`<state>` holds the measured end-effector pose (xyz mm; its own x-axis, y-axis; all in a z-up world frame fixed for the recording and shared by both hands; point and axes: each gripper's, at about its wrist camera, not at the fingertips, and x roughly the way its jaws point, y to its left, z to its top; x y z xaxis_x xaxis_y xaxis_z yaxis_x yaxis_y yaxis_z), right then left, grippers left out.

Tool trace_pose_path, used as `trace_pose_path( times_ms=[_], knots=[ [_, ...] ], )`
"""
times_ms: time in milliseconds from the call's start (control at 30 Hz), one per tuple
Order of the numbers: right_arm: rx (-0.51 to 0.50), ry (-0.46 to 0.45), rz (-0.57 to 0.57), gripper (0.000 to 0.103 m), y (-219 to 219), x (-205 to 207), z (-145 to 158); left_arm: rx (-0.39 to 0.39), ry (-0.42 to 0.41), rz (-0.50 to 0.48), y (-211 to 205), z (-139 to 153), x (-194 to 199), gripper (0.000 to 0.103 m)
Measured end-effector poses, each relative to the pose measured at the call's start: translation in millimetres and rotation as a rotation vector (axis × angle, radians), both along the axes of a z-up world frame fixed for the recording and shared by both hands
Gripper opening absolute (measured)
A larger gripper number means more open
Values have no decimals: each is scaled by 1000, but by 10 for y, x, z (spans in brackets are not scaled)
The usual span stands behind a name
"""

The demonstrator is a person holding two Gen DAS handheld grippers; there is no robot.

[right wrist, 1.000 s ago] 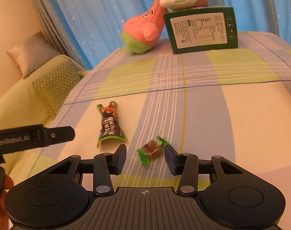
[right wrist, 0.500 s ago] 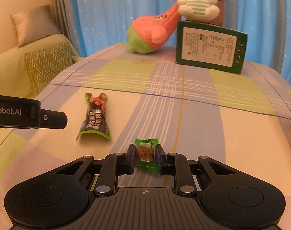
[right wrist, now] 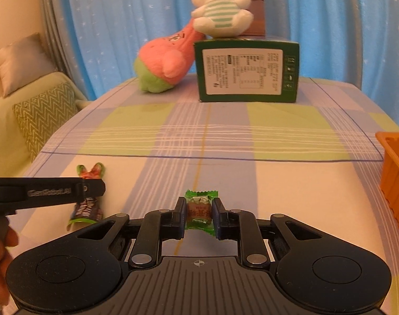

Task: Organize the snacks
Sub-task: 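Grasp the dark stick snack with the left tool while the right tool grasps the green sweet, then lift both snacks and carry them over the orange tray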

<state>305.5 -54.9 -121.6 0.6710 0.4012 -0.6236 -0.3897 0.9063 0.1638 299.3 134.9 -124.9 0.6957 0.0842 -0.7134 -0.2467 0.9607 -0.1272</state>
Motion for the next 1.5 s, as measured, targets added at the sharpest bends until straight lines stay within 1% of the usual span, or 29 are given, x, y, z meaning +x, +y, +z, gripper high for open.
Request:
trace_pose_path(
  times_ms=[33, 100, 133, 300, 367, 500, 567, 667, 833, 933, 1033, 1267, 1500],
  knots=[
    [-2, 3, 0, 21, -6, 8, -9, 8, 8, 3, -6, -31, 39, 39],
    [-2, 7, -1, 21, -23, 21, -22, 21, 12, 9, -11, -64, 76, 37],
    [-1, 8, -3, 21, -30, 26, -24, 36, 12, 7, -21, -68, 83, 33],
    [7, 12, -7, 21, -71, 10, -18, 60, 14, -18, -63, -67, 64, 27],
    [10, 16, -9, 21, -85, 8, -17, 61, 16, -28, -98, -59, 35, 26],
    [15, 19, -18, 21, -141, -28, 10, 36, 18, -57, -205, -40, -48, 26],
    [18, 22, -27, 21, -188, -47, 26, 46, 8, -74, -290, -13, -102, 26],
    [21, 30, -41, 21, -280, -91, 44, 33, -4, -106, -392, 35, -161, 26],
    [26, 37, -63, 21, -446, -206, 107, 33, -23, -146, -574, 129, -267, 26],
    [30, 29, -73, 21, -541, -302, 192, 34, -27, -155, -685, 182, -356, 26],
    [37, 23, -87, 21, -665, -447, 295, 17, -32, -152, -764, 247, -475, 26],
    [50, 34, -146, 21, -1056, -856, 473, -2, -52, -166, -1022, 509, -814, 26],
    [80, 22, -207, 21, -1412, -1262, 695, 0, -72, -207, -1352, 778, -1201, 26]
  ],
)
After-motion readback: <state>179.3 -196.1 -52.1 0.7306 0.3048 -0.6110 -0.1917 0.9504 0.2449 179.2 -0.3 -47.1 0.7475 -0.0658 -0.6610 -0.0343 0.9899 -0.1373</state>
